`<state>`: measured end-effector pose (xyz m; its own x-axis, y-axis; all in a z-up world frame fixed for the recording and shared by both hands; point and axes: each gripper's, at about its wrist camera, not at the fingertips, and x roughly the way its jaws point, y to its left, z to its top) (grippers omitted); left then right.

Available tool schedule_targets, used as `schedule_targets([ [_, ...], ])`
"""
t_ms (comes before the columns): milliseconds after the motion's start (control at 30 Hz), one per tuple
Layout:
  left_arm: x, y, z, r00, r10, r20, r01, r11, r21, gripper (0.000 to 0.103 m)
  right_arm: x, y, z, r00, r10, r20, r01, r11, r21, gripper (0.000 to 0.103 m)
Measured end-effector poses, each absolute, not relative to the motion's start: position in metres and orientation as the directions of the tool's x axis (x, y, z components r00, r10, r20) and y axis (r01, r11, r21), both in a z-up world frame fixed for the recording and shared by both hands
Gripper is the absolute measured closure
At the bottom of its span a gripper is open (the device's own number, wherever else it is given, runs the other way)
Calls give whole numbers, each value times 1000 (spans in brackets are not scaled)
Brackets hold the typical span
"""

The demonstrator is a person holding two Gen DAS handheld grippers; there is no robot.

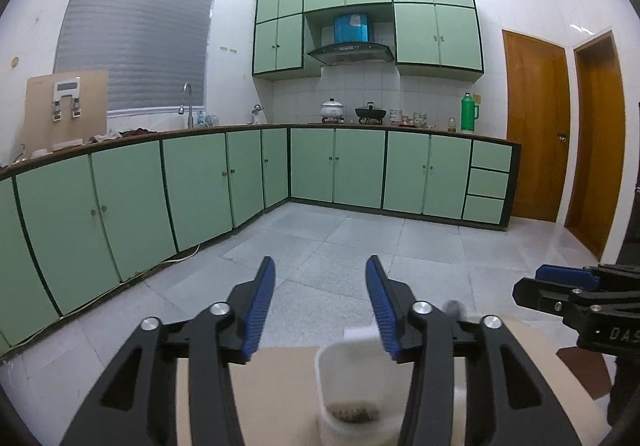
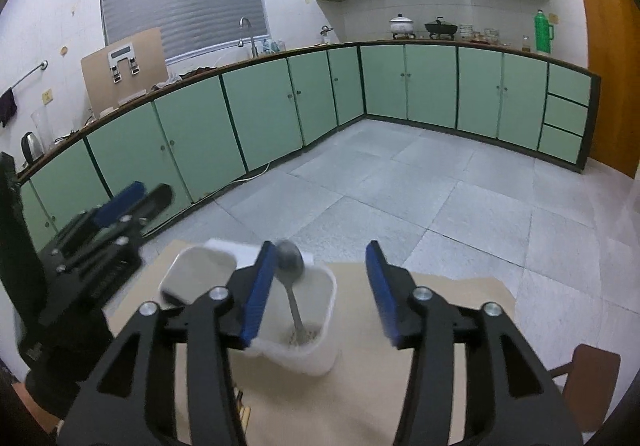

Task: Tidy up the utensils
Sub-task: 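Lower both spoons into the white holder compartments and open both tools, then move both open tools back over the chopstick bundle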

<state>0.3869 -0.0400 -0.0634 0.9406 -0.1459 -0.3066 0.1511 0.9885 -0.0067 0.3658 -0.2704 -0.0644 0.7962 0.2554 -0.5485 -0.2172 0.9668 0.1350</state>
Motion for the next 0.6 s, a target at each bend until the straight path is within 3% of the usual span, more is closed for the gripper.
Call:
schedule_targets([
  [133, 343, -31, -57, 930, -149, -336, 154, 988, -13, 35, 319, -277, -69, 798, 244, -551, -211, 970, 124, 34],
  [267, 292, -20, -71, 898, -159, -410, 156, 987, -41, 26, 266, -280, -87, 777, 246, -579, -199, 969, 144, 22],
  [333, 267, -13, -84, 876, -157, -456, 147, 987, -58, 21, 241, -281, -100, 759, 248, -602, -195, 969, 153, 20],
  [600, 195, -2, -142, 770, -127, -625, 136, 990, -34, 21, 149, -259, -158, 645, 257, -720, -217, 965, 149, 20],
])
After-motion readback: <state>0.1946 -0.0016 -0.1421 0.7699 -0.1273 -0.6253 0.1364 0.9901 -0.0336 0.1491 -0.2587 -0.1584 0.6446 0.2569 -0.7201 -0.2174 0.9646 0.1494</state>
